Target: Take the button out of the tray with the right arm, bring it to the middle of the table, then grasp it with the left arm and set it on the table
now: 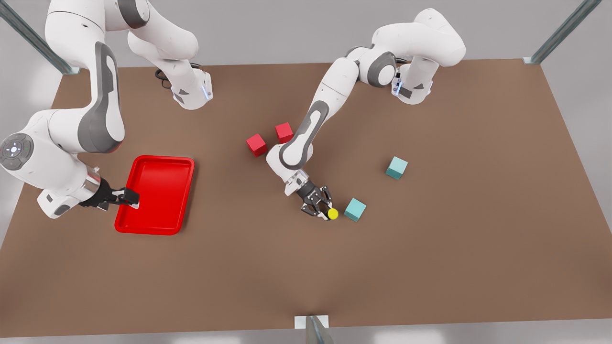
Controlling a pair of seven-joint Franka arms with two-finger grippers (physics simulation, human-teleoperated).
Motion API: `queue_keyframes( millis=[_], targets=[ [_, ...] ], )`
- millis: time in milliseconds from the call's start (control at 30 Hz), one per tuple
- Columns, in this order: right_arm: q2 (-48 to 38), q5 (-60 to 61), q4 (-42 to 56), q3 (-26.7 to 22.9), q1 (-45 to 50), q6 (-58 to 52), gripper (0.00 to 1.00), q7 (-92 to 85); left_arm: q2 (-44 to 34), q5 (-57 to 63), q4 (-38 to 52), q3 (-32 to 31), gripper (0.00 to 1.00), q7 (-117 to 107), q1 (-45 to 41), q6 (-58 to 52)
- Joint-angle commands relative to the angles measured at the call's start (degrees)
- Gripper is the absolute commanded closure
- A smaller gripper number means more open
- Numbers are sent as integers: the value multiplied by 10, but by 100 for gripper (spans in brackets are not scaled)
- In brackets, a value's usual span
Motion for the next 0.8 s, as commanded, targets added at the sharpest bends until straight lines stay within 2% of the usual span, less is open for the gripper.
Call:
queue_keyframes(
  millis=[0, 467, 500, 533, 567, 767],
  targets=[
    [0, 0, 0, 0, 0, 0, 0, -1, 1, 3, 0, 0, 62, -44, -2, -2],
    [0, 0, 0, 0, -1, -1, 0, -1, 10, 0, 0, -1, 61, -45, -14, -4],
    [0, 0, 0, 0, 0, -1, 0, -2, 10, 0, 0, -1, 46, -44, -14, -4],
    [0, 0, 0, 0, 0, -1, 0, -1, 10, 3, 0, -1, 7, -44, -15, -4],
    [0, 0, -1, 0, 1, -2, 0, -2, 8, 2, -1, -1, 0, -44, -15, -6],
    [4, 0, 0, 1, 0, 2, 0, 0, -2, -7, -2, -4, 0, -30, -46, -27]
  ],
)
